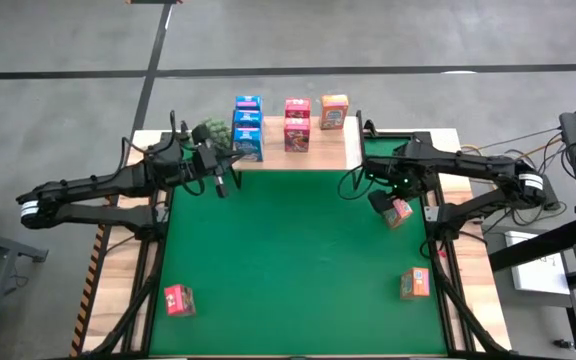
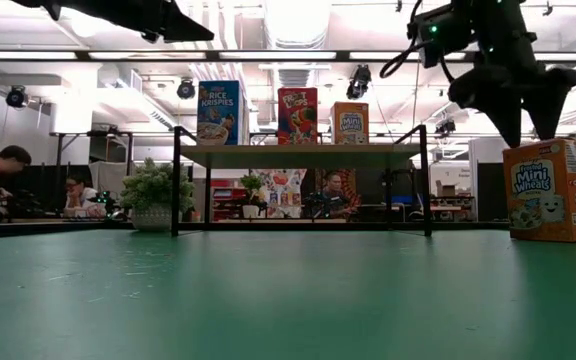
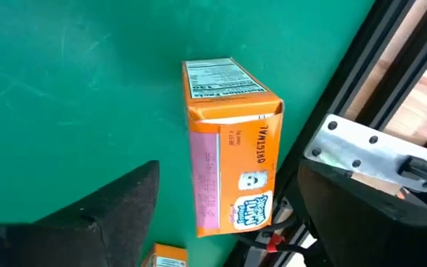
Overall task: Stack cereal on shelf
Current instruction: Put the top orange cereal box on the shelf aligned with the other orange cereal box
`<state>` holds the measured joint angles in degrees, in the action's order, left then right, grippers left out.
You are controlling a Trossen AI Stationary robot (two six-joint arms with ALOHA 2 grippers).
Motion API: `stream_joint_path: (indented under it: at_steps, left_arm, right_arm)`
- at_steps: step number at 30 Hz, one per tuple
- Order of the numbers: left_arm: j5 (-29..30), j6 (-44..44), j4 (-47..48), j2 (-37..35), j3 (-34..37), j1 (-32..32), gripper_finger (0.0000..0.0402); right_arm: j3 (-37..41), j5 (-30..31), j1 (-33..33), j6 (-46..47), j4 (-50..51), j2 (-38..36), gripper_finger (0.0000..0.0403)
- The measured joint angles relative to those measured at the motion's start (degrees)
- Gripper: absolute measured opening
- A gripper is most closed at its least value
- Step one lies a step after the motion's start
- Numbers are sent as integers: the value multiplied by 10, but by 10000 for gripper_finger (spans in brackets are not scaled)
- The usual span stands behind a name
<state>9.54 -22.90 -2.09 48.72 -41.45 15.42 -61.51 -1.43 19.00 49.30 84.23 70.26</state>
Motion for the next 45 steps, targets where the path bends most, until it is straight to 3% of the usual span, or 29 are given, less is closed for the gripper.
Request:
stream_joint_path:
  at_steps: [14, 21, 29, 36, 45]
  left_arm:
    - [0, -4, 0, -1, 0, 0, 0]
    - [0, -4, 0, -1, 0, 0, 0]
    - [0, -4, 0, -1, 1, 0, 0]
    - [0, -6, 0, -1, 3, 0, 0]
    - [-1, -6, 0, -1, 3, 0, 0]
  right_arm:
    - [60, 1, 0, 6, -55, 0, 236]
    - [54, -1, 0, 6, -54, -1, 177]
    - [35, -5, 0, 0, -40, -1, 147]
    - [-72, 16, 0, -5, 60, -1, 145]
    - [-281, 84, 4, -16, 57, -11, 139]
